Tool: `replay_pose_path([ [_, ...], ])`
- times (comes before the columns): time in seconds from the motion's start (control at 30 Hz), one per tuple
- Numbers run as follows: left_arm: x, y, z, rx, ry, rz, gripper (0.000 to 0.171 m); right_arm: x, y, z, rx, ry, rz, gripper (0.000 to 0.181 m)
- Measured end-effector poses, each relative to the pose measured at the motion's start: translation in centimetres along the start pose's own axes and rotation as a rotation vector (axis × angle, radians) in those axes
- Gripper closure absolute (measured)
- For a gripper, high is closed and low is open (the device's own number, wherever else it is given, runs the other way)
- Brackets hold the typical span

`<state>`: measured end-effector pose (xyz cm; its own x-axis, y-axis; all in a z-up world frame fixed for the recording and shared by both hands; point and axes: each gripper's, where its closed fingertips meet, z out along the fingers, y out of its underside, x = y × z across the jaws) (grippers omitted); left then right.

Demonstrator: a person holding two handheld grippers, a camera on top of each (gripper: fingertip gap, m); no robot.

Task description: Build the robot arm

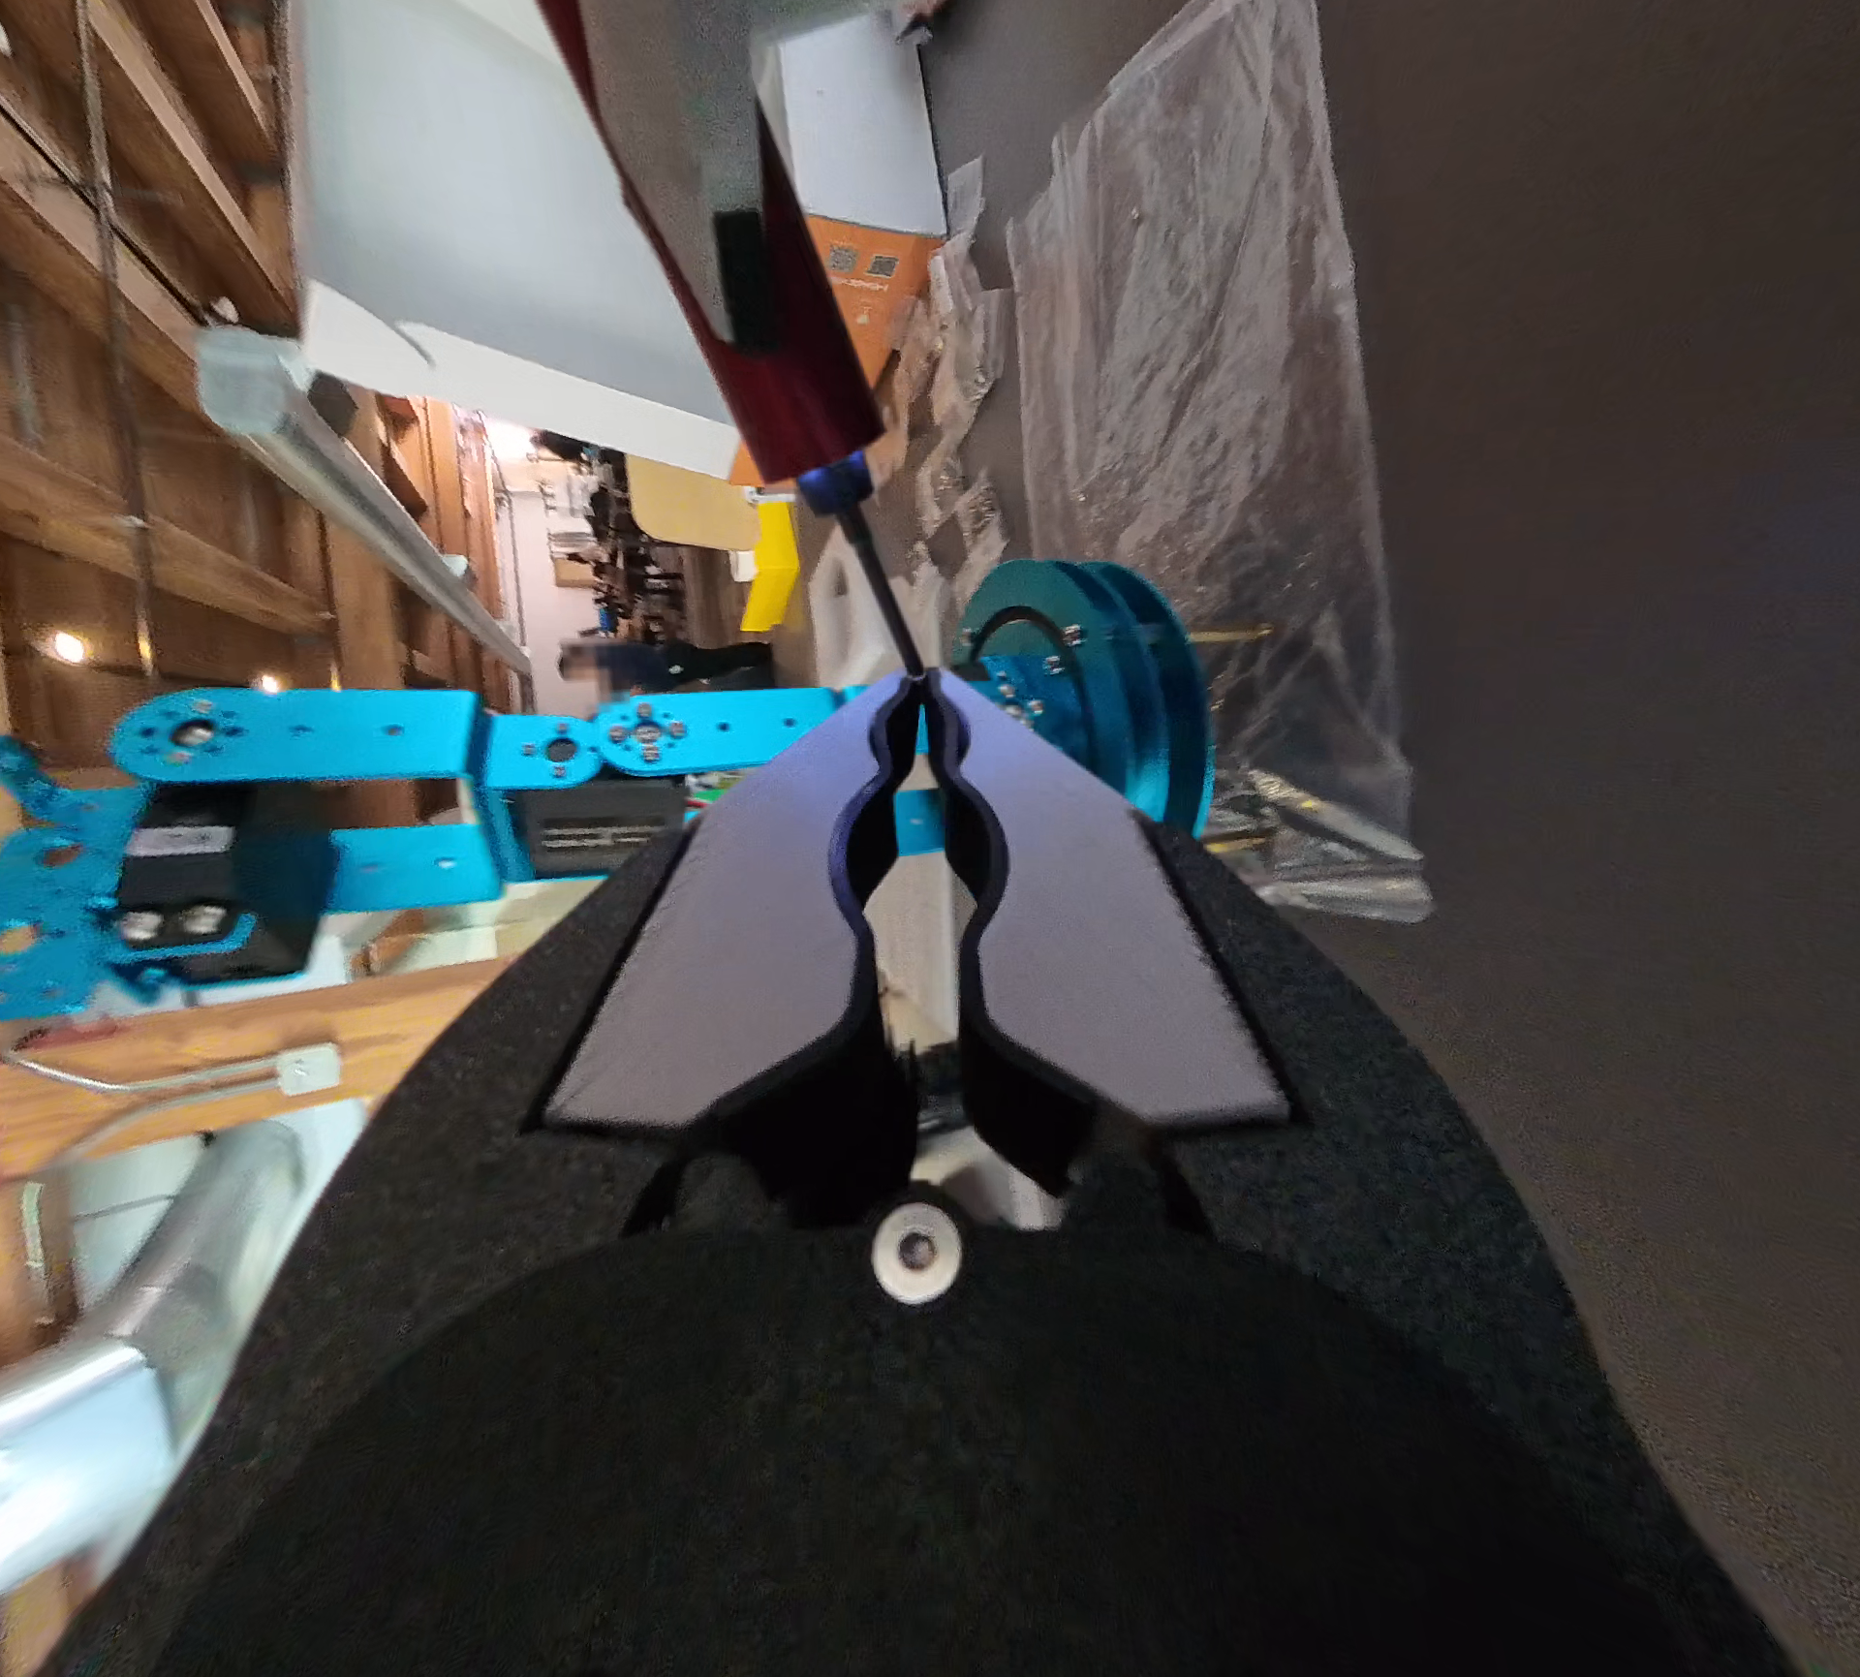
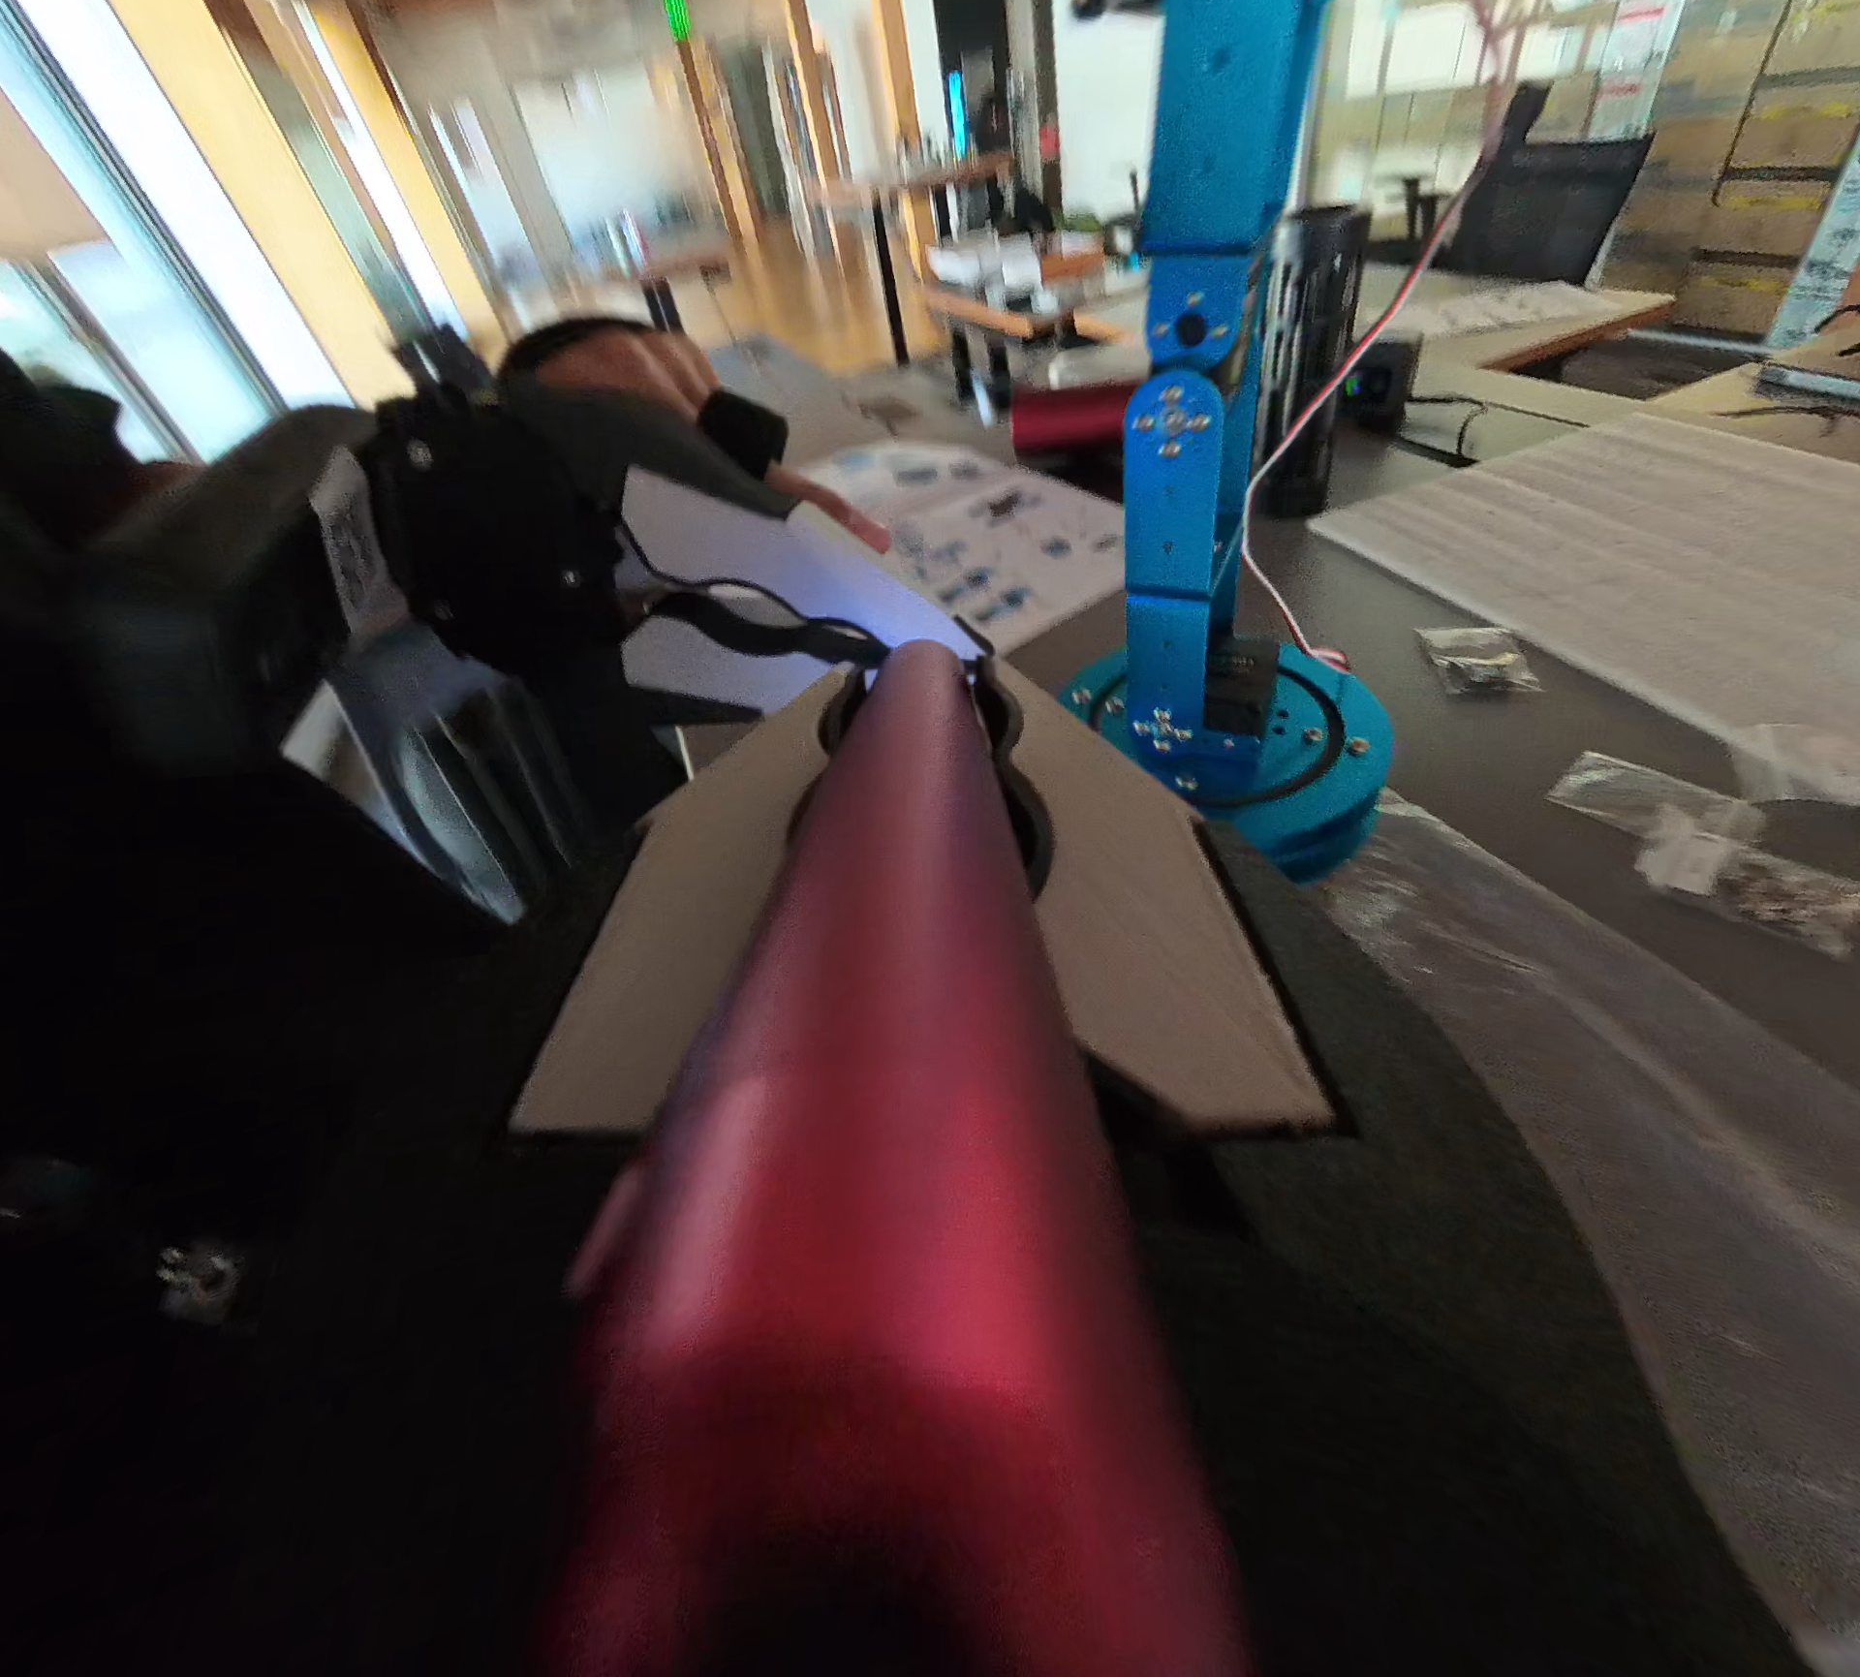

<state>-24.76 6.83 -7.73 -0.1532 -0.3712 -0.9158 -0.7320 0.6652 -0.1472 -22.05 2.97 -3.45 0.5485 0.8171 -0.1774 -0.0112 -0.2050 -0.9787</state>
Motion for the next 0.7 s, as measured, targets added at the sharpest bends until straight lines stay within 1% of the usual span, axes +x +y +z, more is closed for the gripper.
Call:
replay_pose_path([
  [0.07,-1.3,0.0,-0.3,0.002,-0.004,0.049,0.171,0.5,-0.7,-0.2,0.116,-0.027,0.109,0.159],
  [0.17,-3.2,0.2,-0.5,-0.022,-0.017,0.132,0.171,1.0,-1.3,-0.3,0.239,-0.042,0.181,0.157],
  [0.27,-4.5,0.3,-0.4,-0.039,-0.018,0.176,0.171,1.5,-1.9,-0.4,0.352,-0.064,0.268,0.158],
  [0.4,-5.4,0.3,-0.4,-0.061,-0.018,0.239,0.171,1.9,-2.5,-0.4,0.444,-0.094,0.331,0.158],
  [0.53,-6.2,-0.1,-0.6,-0.06,-0.013,0.257,0.17,1.8,-2.9,-0.5,0.534,-0.142,0.392,0.159],
  [0.7,-7.8,-0.8,-0.7,-0.067,-0.04,0.282,0.159,1.9,-3.8,-0.6,0.649,-0.218,0.466,0.159],
])
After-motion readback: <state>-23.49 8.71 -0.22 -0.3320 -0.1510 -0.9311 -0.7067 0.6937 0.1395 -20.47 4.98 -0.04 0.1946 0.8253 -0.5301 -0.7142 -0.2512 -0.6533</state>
